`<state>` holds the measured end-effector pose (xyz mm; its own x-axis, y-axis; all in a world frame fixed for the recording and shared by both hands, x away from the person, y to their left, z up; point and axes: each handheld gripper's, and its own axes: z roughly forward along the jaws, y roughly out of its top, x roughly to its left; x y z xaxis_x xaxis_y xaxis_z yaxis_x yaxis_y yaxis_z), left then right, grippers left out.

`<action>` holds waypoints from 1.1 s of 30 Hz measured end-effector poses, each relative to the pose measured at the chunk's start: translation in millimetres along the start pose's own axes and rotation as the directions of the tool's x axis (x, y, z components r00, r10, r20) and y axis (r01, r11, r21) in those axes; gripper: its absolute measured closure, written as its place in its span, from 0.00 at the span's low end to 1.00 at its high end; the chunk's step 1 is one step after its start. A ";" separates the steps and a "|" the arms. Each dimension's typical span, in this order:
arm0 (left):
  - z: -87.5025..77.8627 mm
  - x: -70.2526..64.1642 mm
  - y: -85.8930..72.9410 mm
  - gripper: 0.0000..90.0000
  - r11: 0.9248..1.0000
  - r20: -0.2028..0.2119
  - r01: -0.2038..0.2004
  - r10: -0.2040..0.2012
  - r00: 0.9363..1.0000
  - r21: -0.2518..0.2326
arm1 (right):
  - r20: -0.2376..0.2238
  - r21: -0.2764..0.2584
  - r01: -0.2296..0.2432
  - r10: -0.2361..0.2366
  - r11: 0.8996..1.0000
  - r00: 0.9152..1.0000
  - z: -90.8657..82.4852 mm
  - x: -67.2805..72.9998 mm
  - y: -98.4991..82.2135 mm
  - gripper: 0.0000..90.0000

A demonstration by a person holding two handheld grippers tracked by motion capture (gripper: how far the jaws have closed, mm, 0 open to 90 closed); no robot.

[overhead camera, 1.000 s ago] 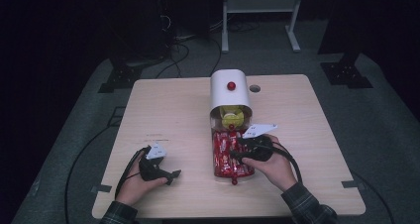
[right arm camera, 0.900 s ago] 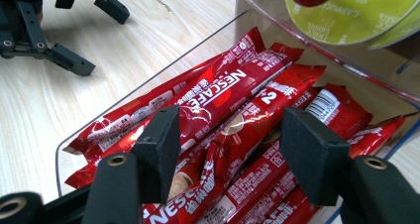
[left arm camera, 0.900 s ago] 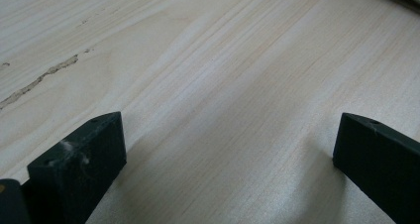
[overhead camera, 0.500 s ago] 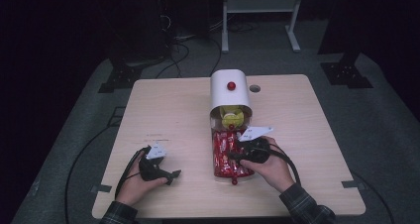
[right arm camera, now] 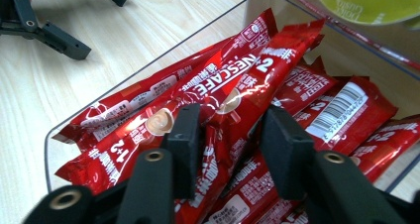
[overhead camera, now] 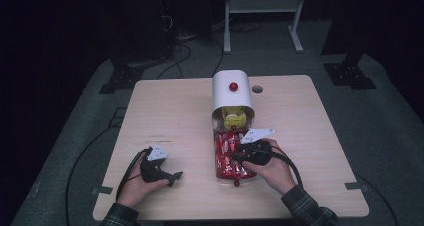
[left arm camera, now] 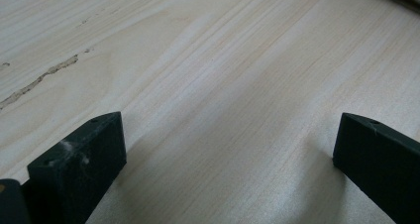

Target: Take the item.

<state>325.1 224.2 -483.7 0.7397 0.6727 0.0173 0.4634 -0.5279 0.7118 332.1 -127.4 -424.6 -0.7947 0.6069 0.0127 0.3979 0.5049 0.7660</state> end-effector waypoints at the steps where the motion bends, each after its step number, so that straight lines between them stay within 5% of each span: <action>1: 0.0 0.0 0.0 0.00 1.000 0.000 0.000 0.000 1.000 0.000 | -0.005 0.002 -0.006 0.006 1.000 1.000 -0.1 0.1 0.0 0.71; 18: 0.0 0.0 0.0 0.00 1.000 0.000 0.000 0.000 1.000 0.000 | -0.043 -0.003 -0.070 0.070 0.998 0.997 -4.2 -1.7 0.2 0.86; 33: 0.0 0.0 0.0 0.00 1.000 0.000 0.000 0.000 1.000 0.000 | -0.071 0.006 -0.090 0.090 0.996 0.993 -9.5 -3.3 0.7 0.89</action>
<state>325.1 224.2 -483.6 0.7398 0.6726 0.0178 0.4632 -0.5283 0.7115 330.7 -134.9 -418.1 -0.7858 0.6053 0.1272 0.4706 0.4515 0.7581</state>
